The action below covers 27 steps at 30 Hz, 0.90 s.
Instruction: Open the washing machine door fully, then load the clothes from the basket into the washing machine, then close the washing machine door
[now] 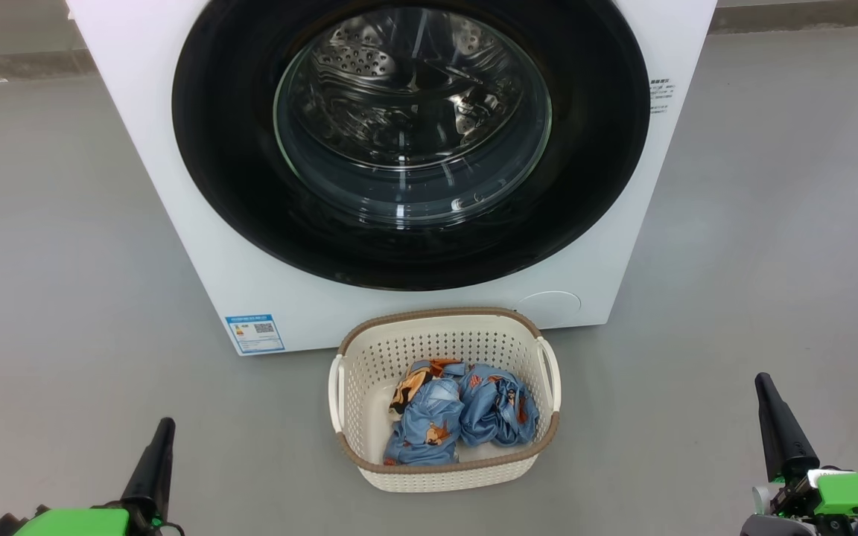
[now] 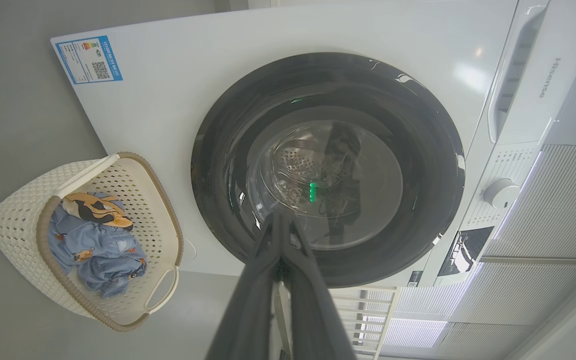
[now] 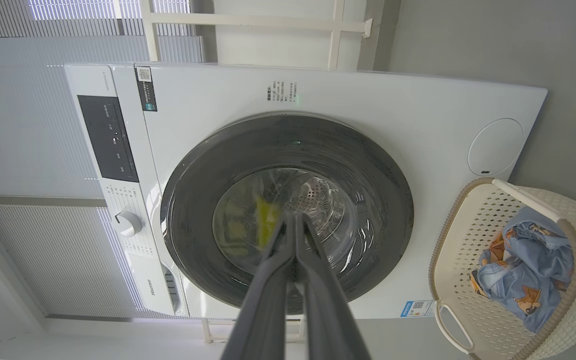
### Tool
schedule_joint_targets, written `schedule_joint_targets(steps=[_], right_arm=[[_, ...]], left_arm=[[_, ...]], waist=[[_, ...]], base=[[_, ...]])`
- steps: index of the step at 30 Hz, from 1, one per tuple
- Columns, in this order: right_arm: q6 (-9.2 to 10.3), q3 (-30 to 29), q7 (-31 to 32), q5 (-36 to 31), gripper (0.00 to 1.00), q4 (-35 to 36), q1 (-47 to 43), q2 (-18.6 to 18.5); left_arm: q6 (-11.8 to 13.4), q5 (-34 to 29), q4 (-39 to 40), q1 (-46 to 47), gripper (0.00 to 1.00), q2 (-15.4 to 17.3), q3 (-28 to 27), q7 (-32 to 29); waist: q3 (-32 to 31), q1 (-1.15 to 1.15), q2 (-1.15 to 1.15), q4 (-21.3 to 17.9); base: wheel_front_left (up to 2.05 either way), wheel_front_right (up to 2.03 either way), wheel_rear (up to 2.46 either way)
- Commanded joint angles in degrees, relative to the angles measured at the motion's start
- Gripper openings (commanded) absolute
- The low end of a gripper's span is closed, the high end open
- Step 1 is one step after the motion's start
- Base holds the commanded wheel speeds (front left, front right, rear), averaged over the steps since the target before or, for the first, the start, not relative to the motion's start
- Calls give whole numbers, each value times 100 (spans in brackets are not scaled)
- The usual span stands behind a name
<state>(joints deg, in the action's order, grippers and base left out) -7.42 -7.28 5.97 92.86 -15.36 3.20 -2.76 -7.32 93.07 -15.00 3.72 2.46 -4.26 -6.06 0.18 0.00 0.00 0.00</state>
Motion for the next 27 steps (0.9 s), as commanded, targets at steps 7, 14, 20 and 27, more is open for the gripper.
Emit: schedule_joint_targets(steps=[7,14,20,27], right_arm=[[-7,95,36,-54,0,135,296,-29],[-7,92,38,-56,0,135,297,-27],[-7,90,40,-58,0,135,297,-26],[-7,88,42,-60,0,135,297,-24]], left_arm=[[-17,-71,97,244,0,63,-203,-24],[-17,-74,97,245,0,61,-206,-26],[-17,-76,97,245,0,59,-208,-28],[-17,-78,97,245,0,57,-211,-31]], waist=[[0,0,0,0],[0,0,0,0],[0,0,0,0],[0,0,0,0]], base=[[0,0,0],[0,0,0],[0,0,0],[0,0,0]])
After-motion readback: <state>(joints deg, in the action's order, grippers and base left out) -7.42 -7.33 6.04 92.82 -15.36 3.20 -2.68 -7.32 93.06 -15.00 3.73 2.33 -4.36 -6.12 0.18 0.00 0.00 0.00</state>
